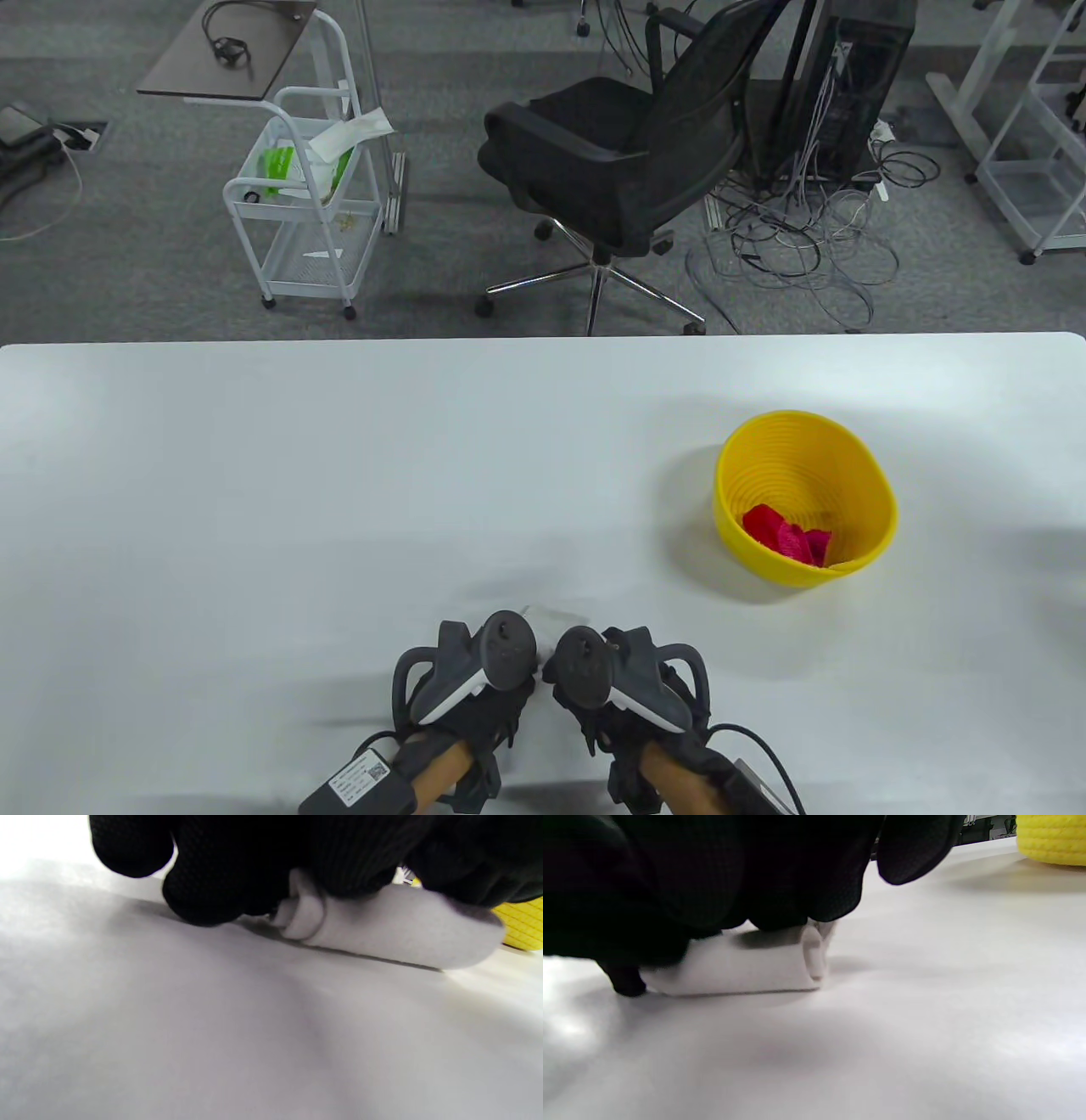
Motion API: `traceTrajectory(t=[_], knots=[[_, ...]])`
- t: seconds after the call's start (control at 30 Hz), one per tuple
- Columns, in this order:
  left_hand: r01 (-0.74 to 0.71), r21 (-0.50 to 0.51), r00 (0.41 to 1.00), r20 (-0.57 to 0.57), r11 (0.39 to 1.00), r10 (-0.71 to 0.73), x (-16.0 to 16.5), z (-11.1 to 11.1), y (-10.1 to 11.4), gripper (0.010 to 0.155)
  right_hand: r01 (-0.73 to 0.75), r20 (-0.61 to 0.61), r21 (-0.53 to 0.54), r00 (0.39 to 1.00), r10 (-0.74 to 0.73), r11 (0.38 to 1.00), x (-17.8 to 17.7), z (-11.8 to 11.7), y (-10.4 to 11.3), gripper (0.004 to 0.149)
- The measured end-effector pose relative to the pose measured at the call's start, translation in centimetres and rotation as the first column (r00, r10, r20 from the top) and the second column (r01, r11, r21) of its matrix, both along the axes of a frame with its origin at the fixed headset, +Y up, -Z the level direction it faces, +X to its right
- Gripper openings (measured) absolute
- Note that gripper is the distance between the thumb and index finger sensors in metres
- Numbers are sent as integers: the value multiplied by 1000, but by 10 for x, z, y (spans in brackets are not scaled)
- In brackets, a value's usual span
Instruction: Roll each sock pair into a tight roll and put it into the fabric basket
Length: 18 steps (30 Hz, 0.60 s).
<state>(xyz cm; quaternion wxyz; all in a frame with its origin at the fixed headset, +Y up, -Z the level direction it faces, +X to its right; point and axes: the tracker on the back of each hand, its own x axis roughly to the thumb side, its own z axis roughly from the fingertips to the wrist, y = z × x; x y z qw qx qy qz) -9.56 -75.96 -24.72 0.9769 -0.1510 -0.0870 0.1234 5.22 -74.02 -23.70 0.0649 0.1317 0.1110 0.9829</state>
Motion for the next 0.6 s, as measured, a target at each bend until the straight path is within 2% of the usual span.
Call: traceTrajectory(t=[0.23, 0.33, 0.47, 0.6], knots=[[0, 24, 1000, -2, 1000, 0, 0, 0, -1, 45, 6, 35, -77, 999, -3, 997, 5, -5, -8, 46], [-14, 26, 1000, -11, 1000, 14, -2, 0, 3, 46, 0, 42, -80, 999, 3, 997, 6, -5, -10, 48], [-28, 83, 999, -39, 996, 31, -5, 2, 14, 46, -8, 54, -86, 998, 13, 996, 7, -7, -12, 51], [-33, 72, 999, -30, 997, 35, -6, 4, 16, 47, -20, 62, -87, 998, 25, 996, 7, -7, -14, 53]])
